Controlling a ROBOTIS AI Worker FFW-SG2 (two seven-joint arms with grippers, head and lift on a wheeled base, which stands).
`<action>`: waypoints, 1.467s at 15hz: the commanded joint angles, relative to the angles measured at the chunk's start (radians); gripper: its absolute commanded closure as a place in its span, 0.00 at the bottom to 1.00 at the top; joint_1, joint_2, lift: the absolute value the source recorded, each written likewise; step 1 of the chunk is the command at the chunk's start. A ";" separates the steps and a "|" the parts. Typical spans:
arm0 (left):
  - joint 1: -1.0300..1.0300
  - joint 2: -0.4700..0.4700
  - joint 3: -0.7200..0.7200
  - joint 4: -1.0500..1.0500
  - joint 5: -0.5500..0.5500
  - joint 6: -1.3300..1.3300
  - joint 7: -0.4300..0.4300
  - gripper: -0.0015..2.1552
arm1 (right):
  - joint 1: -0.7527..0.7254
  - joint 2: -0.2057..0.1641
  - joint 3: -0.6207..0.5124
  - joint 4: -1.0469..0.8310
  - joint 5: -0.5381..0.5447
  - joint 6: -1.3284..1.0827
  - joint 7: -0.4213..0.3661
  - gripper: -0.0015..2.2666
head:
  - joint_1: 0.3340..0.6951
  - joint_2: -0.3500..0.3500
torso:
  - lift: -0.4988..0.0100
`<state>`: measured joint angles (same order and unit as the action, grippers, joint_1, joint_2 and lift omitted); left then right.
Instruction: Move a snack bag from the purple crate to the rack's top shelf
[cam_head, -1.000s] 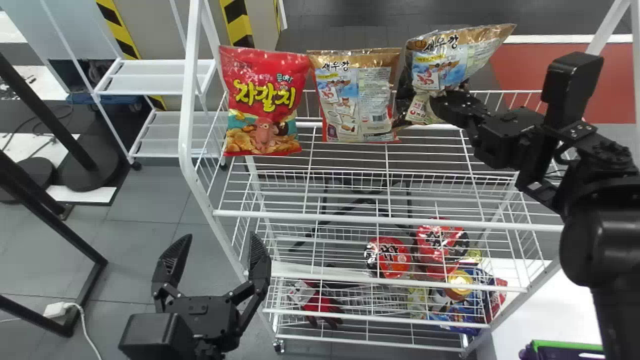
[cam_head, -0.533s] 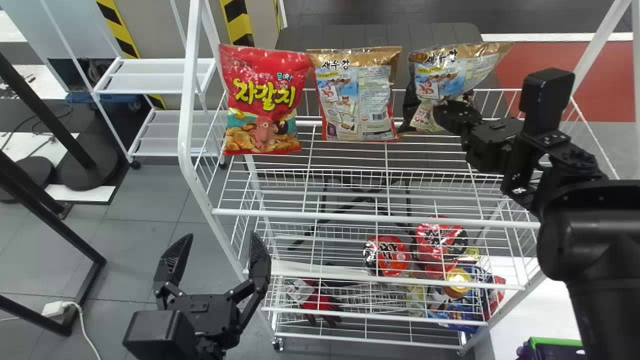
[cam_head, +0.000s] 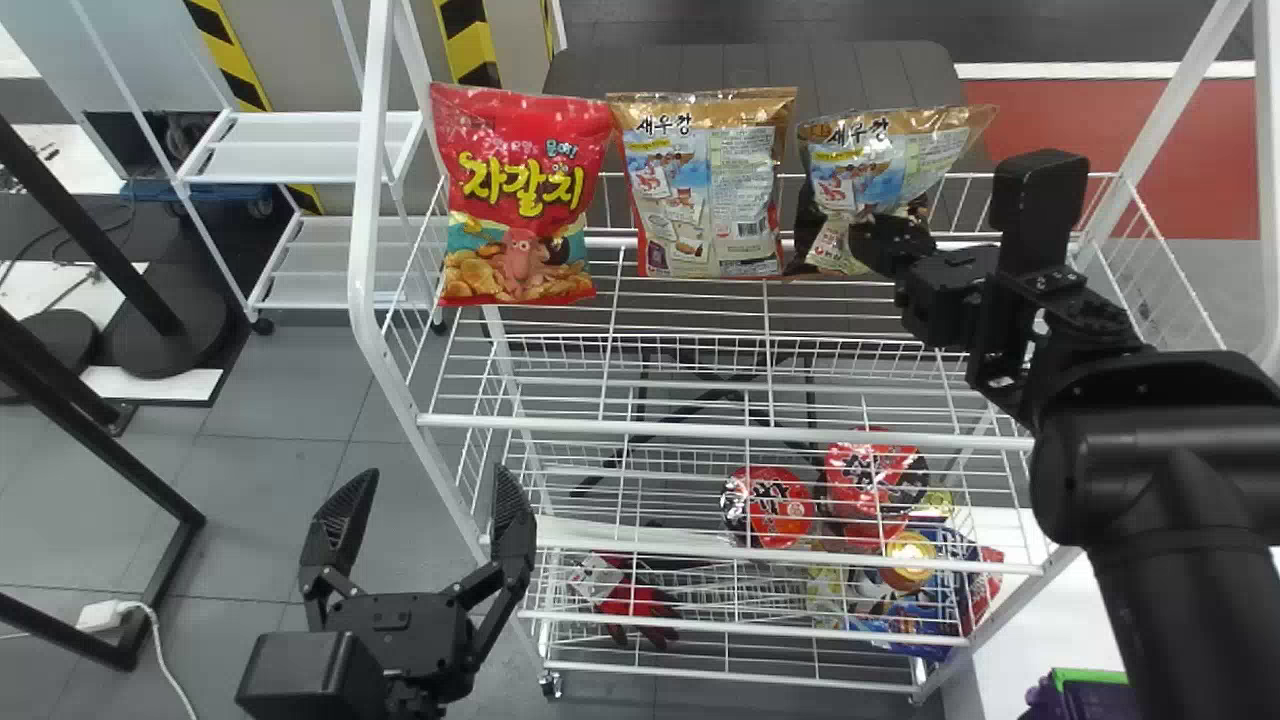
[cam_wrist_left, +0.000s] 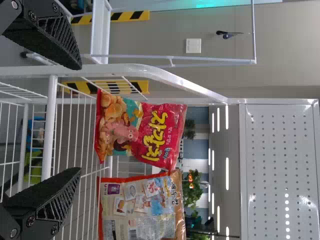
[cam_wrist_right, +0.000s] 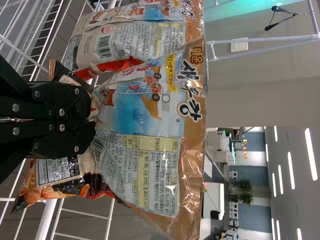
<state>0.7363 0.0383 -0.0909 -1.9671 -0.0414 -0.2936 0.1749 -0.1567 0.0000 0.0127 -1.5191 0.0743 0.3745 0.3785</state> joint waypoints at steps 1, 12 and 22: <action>0.003 0.000 0.000 -0.001 0.000 -0.005 0.000 0.04 | 0.000 0.001 0.016 0.007 0.024 -0.004 -0.030 0.74 | 1.00 0.61 | 0.98; 0.017 0.000 -0.015 -0.006 -0.012 -0.011 0.000 0.04 | 0.028 0.001 -0.027 0.008 0.030 -0.032 -0.070 0.74 | 1.00 0.54 | 0.98; 0.025 0.000 -0.015 -0.001 -0.014 -0.026 0.002 0.04 | 0.022 0.001 -0.013 0.074 0.029 -0.056 -0.104 0.63 | 1.00 0.55 | 0.98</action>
<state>0.7608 0.0383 -0.1057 -1.9681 -0.0552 -0.3198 0.1764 -0.1332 0.0000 0.0020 -1.4608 0.1031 0.3412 0.2743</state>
